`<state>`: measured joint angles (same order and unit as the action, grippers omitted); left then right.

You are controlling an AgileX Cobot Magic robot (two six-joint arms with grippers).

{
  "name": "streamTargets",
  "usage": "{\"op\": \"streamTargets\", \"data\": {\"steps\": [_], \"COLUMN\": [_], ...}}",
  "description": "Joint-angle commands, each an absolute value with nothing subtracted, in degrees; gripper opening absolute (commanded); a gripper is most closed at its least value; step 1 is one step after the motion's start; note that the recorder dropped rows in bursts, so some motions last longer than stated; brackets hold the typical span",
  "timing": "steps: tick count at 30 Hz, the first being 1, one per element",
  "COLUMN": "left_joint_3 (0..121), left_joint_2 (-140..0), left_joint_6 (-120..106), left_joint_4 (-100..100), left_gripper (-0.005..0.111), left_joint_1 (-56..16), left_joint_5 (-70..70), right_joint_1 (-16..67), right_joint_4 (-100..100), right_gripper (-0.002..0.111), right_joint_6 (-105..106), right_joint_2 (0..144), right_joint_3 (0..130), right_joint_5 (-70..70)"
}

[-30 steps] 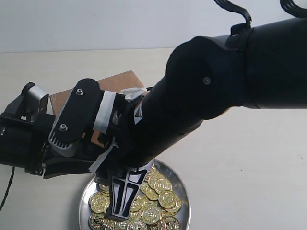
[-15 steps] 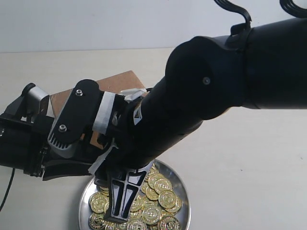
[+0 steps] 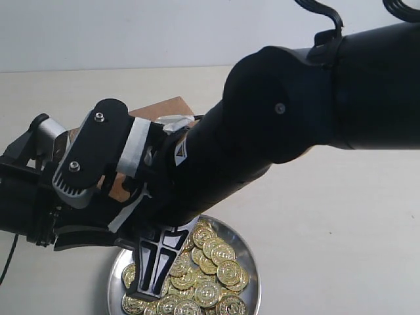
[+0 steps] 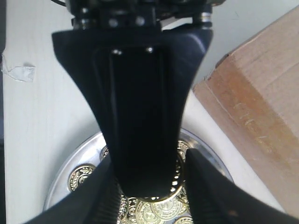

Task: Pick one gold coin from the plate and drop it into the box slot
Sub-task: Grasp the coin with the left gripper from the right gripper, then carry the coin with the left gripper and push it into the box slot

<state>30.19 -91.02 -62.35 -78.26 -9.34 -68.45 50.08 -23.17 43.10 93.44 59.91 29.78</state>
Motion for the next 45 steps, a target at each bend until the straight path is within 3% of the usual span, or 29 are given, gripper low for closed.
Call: {"op": "streamTargets", "data": {"steps": [1,6,16,24,27,30,34,38,45], "left_joint_3": [30.1,30.1,30.1,30.1,30.1,30.1,30.1,30.1,35.1], "left_joint_2": [-90.4,-90.4,-90.4,-90.4,-90.4,-90.4,-90.4,-90.4,-90.4], "left_joint_6": [-62.4,-62.4,-63.0,-63.3,-63.3,-63.3,-63.3,-63.3,-63.4], "left_joint_4": [-76.7,-76.7,-77.0,-77.0,-77.3,-77.3,-77.7,-78.3,-76.4], "left_gripper": [0.047,0.042,0.000,0.000,0.000,0.000,0.000,0.000,0.000], "left_joint_1": [-9.8,-9.8,-9.8,-9.8,-9.8,-9.8,-9.8,-9.7,-9.6], "left_joint_5": [-70.0,-70.0,-70.0,-70.0,-70.0,-70.0,-70.0,-70.0,-70.0], "right_joint_1": [50.0,50.0,50.0,50.0,50.0,50.0,50.0,50.0,50.0], "right_joint_4": [-23.4,-23.4,-23.4,-23.4,-23.6,-23.6,-23.4,-22.2,-15.6], "right_gripper": [0.014,0.014,0.014,0.016,0.030,0.057,0.085,0.096,0.097], "right_joint_6": [43.5,43.5,43.5,43.4,43.4,41.2,40.2,40.5,35.5], "right_joint_2": [92.9,92.9,92.9,92.9,92.9,92.9,92.8,92.8,89.9], "right_joint_3": [60.4,60.4,60.4,60.4,60.4,60.4,60.4,60.4,60.4], "right_joint_5": [26.8,26.8,26.8,26.8,27.1,27.3,27.4,29.7,39.0]}}
